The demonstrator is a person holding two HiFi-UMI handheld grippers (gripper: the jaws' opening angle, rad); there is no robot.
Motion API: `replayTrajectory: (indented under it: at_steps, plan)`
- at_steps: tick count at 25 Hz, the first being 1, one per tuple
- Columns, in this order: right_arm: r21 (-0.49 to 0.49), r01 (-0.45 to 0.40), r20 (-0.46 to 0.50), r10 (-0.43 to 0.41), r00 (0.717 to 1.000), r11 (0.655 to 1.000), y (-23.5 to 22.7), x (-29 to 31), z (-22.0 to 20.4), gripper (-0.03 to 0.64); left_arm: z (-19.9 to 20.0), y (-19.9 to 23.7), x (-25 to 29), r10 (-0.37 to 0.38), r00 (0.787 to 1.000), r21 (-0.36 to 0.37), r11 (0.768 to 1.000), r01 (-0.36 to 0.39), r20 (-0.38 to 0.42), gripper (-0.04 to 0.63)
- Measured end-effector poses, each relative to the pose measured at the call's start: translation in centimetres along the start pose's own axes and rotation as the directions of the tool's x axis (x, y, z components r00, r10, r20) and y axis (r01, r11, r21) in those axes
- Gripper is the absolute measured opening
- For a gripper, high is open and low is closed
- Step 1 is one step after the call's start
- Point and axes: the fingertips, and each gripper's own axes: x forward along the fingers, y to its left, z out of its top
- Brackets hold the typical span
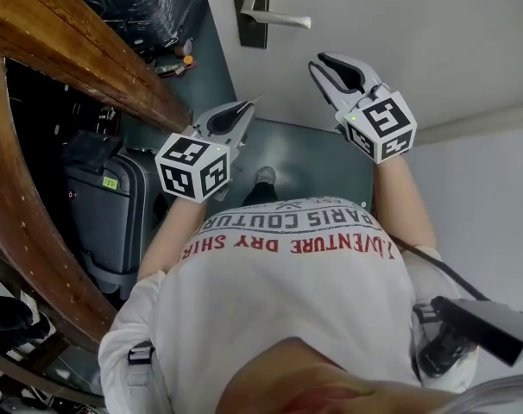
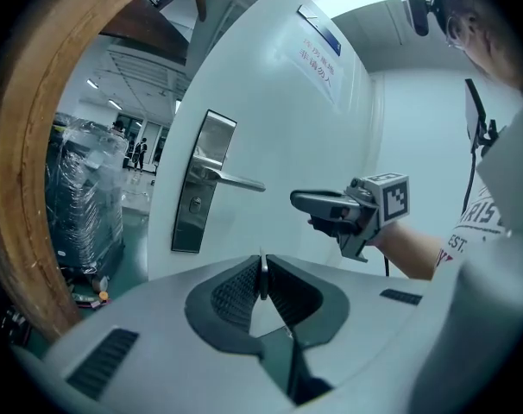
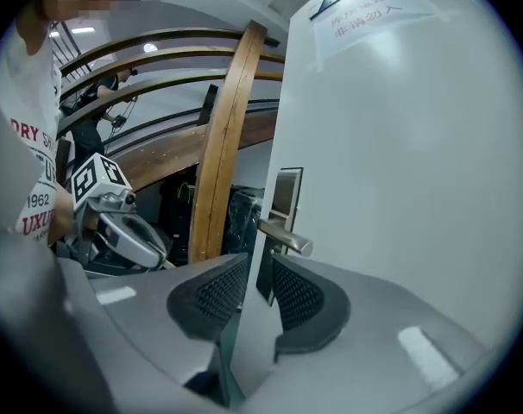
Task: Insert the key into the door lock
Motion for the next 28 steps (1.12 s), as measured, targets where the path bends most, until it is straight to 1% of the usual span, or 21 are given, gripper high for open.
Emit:
replayTrajectory:
  at_steps: [4, 5, 7, 10, 13, 16, 20, 22, 25, 28]
  plan:
    - [-0.04, 0.029, 0.041, -0.027, 0.999, 0.999, -2.7, 2.2, 2.0, 0.122, 0.2, 0.7, 0.4, -0.007, 1.0, 0.015, 1.0, 0.008, -0.02, 0.023]
    - [-0.041, 0.029, 0.046, -0.028, 0.999, 0.999, -3.2, 2.8, 2.3, 0.148, 0.2, 0.8, 0.5, -0.012, 1.0, 0.014, 1.0, 0.012, -0.023, 0.023]
    - [-0.041, 0.026, 0.04, -0.025, 0.999, 0.999, -4.0, 4.0, 2.5, 0.173, 0.3, 1.2, 0.6, -0.017, 0.999, 0.006, 1.0, 0.017, -0.028, 0.023]
    - [-0.042, 0.032, 0.027, -0.031, 0.999, 0.999, -5.0, 5.7, 2.3, 0.176, 0.3, 2.1, 0.7, -0.016, 0.999, -0.014, 1.0, 0.015, -0.028, 0.023]
    - [-0.02, 0.013, 0.02, -0.013, 1.0, 1.0, -5.4, 6.9, 1.6, 0.175, 0.3, 3.0, 1.0, -0.013, 1.0, -0.036, 0.999, 0.012, -0.024, 0.023]
    - [-0.01, -0.003, 0.016, 0.003, 1.0, 1.0, -5.4, 7.4, 0.8, 0.175, 0.2, 3.7, 1.2, -0.006, 1.0, -0.051, 0.999, 0.005, -0.024, 0.023]
    - [-0.004, -0.019, 0.027, 0.019, 0.999, 1.0, -5.4, 7.4, 0.8, 0.172, 0.2, 4.2, 1.6, 0.0, 1.0, -0.065, 0.998, -0.001, -0.022, 0.023]
    - [-0.003, -0.021, 0.03, 0.021, 0.999, 1.0, -5.4, 7.4, 0.9, 0.17, 0.5, 4.6, 1.7, 0.008, 1.0, -0.084, 0.996, -0.008, -0.008, 0.023]
    - [0.005, -0.017, 0.035, 0.016, 0.999, 1.0, -5.3, 7.4, 0.9, 0.17, 1.4, 5.3, 2.0, 0.028, 0.999, -0.137, 0.99, -0.024, 0.027, 0.023]
    - [0.016, -0.008, 0.037, 0.008, 0.999, 1.0, -5.3, 7.4, 0.9, 0.17, 2.8, 5.6, 2.6, 0.022, 0.997, -0.186, 0.982, -0.009, 0.072, 0.023]
